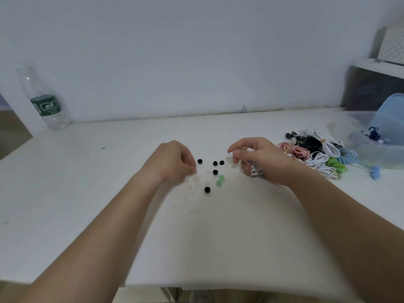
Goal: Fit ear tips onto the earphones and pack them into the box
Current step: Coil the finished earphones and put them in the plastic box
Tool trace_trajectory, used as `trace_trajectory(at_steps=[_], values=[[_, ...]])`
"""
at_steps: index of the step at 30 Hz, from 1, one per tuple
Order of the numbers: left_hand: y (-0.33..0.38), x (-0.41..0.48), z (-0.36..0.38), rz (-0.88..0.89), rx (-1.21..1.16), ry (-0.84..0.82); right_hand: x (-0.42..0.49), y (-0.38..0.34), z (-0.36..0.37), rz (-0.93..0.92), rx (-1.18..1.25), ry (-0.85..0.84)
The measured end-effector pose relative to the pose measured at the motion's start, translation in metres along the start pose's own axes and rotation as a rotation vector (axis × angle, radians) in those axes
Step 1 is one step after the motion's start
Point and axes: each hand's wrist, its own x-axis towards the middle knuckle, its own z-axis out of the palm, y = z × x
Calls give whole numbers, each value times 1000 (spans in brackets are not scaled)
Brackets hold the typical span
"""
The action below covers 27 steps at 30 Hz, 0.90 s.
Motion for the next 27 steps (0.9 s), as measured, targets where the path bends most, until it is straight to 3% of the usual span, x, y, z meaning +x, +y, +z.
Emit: trace_trajectory(at_steps=[9,13,16,23,27], values=[[3,-2,1,-16,52,17,-2,2,-1,-23,52,23],[10,-4,-10,45,-43,129,-7,2,-2,-48,51,21],[29,-3,-10,92,-313,164,-11,1,-1,-69,98,36],[63,14,25,4,-1019,15,-18,-11,-2,-119,254,178],[63,16,36,-42,-1246,-78,-21,-16,-1,-123,287,231]])
